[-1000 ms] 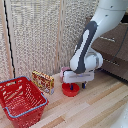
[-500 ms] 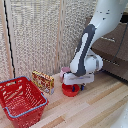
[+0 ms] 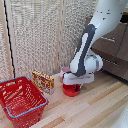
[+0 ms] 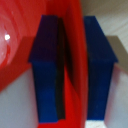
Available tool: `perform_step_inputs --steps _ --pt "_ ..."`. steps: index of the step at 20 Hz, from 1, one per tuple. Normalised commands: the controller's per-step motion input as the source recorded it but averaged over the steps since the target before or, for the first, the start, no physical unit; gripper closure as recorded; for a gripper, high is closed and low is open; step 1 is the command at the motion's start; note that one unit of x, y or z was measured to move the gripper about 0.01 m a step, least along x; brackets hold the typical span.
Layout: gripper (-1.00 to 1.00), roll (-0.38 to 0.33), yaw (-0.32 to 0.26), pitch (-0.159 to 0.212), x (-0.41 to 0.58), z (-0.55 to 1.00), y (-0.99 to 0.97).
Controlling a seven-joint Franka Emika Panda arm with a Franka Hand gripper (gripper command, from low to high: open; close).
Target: Move your gripper in the direction of the red bowl and clutch it softly. Cautiously raise the red bowl up from the surface. Hover the red bowl above the basket and gently bring it down inside. Let go of the gripper's grasp when the red bowl is within the basket.
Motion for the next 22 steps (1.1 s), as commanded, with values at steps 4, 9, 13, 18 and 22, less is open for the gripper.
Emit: perform_step_inputs --steps 4,9,13,18,22 --pt "1.00 0.040 0.023 0.115 0.000 0.60 -0.01" --pt "1.00 0.013 0.017 0.152 0.000 0.82 -0.03" --pt "1.00 0.011 0.012 0.132 0.000 0.88 -0.05" --pt "1.00 0.012 0.002 0.107 0.135 0.94 -0.01" --pt "1.00 0.000 0.000 0.088 0.324 1.00 0.11"
